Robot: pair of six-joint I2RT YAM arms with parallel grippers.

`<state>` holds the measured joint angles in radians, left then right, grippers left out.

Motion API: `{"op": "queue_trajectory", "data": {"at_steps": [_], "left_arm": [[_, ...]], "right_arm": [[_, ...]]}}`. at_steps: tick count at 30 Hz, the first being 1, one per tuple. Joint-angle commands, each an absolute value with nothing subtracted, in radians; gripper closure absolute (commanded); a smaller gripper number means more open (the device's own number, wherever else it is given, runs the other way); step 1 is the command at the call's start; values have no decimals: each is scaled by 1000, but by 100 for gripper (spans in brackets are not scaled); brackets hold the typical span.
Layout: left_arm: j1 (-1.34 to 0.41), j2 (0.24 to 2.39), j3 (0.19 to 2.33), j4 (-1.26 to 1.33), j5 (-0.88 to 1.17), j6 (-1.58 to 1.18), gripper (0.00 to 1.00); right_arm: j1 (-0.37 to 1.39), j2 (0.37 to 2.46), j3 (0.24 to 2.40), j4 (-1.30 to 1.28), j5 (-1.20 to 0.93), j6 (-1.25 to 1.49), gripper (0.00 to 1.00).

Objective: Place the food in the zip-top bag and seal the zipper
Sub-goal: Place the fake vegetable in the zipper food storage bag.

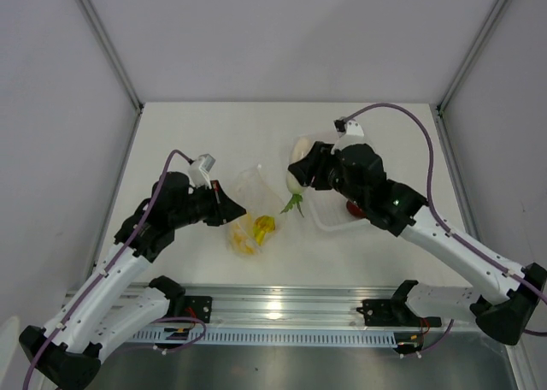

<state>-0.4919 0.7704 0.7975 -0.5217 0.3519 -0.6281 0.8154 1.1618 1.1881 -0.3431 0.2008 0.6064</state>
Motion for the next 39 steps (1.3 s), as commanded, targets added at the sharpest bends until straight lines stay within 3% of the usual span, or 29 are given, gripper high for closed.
{"op": "queue_trajectory", "data": {"at_steps": [1, 11, 23, 39], "left_arm": [[-482, 762, 807, -499, 360, -623, 99], [-482, 749, 795, -482, 420, -661, 100], [-480, 742, 805, -448, 540, -706, 99], [-474, 761, 715, -195, 768, -910, 99]], "right_arm": [[908, 1124, 1140, -240, 204, 512, 100], [1112, 1155, 1054, 110, 357, 384, 100], [1126, 1152, 896, 431, 285, 223, 89], [1134, 1043, 778, 554, 233, 126, 79]]}}
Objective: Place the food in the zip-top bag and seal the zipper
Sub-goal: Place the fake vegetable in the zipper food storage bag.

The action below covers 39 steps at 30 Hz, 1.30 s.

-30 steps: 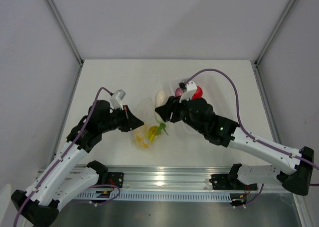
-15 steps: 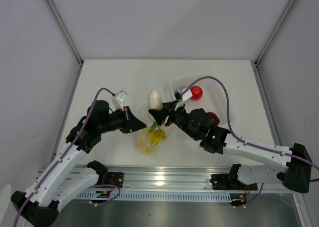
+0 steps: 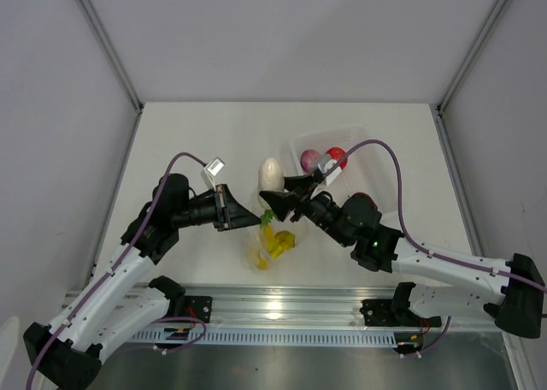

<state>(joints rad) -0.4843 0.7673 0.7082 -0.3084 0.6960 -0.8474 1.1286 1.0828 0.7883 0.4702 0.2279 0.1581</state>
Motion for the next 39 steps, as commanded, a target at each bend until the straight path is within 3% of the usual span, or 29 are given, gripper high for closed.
{"op": "queue_trajectory", "data": {"at_steps": [1, 5, 7, 10, 11, 16, 26, 32, 35, 39], "left_arm": [[-472, 761, 718, -187, 773, -920, 99], [-469, 756, 721, -169, 778, -945, 99], [-469, 755, 719, -149, 784, -965, 99], [-468, 761, 715, -124, 808, -997, 99], [-468, 759, 707, -103, 813, -1005, 99], [-465, 764, 698, -66, 830, -1042, 99], [-445, 749, 666, -60, 842, -1037, 99], [-442, 730, 710, -222, 753, -898, 100], [-440, 716, 733, -317, 686, -829, 99], [-440, 695, 752, -382, 624, -778, 99]], "right_arm": [[1134, 1040, 776, 552, 235, 126, 78], [1135, 1002, 738, 564, 232, 129, 76], [1137, 989, 723, 578, 232, 132, 68], [1137, 982, 709, 578, 239, 123, 46], [1137, 985, 706, 578, 239, 120, 31], [1137, 1029, 747, 538, 241, 114, 1], [1137, 1016, 798, 428, 337, 172, 1], [1115, 1032, 1000, 33, 569, 317, 1], [1086, 1048, 1083, -216, 610, 391, 1], [1011, 1014, 1091, -319, 583, 452, 1]]}}
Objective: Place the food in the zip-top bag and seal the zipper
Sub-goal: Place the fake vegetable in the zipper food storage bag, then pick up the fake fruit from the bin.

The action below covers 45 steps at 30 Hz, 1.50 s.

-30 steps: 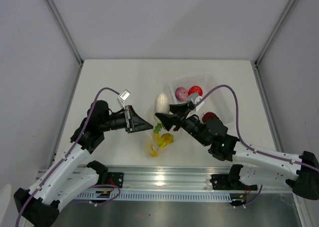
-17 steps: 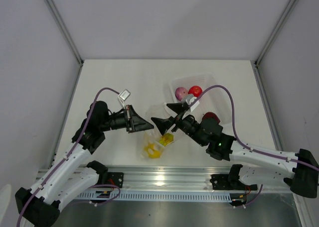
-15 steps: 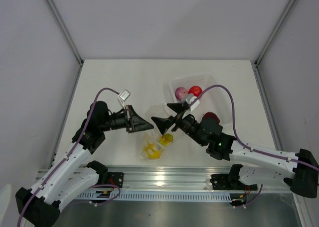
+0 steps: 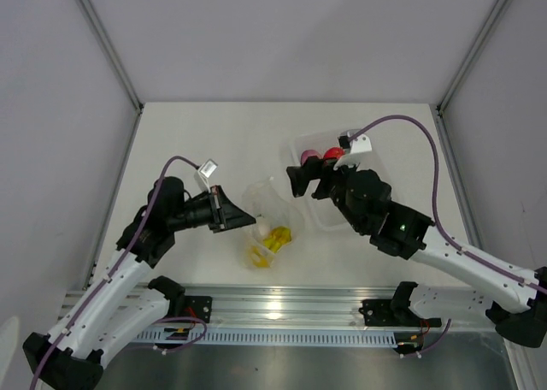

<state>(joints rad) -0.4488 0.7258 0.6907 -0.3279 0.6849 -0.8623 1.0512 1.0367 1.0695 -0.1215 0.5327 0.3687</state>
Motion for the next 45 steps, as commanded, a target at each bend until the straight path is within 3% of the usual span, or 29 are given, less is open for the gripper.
{"op": "queue_trajectory", "data": {"at_steps": [1, 11, 17, 22, 27, 29, 30, 45], "left_arm": [[-440, 689, 753, -387, 614, -772, 100], [-440, 658, 753, -399, 591, -721, 100], [-440, 658, 741, -387, 597, -713, 99], [-440, 658, 733, -377, 606, -709, 99], [-440, 661, 732, -367, 615, -706, 91], [-440, 663, 730, -361, 620, -704, 92], [-440, 666, 730, -362, 618, -706, 99], [-440, 660, 721, -382, 557, -713, 100]], "right_arm": [[996, 1005, 1089, -339, 609, 512, 1], [683, 1020, 1097, -667, 586, 667, 1], [514, 1109, 1092, -735, 486, 729, 1], [486, 1183, 1098, -735, 522, 729, 0], [419, 1288, 1121, -715, 450, 687, 1], [402, 1325, 1137, -735, 433, 686, 1], [390, 1359, 1155, -744, 430, 686, 1], [364, 1514, 1147, -753, 322, 707, 1]]}}
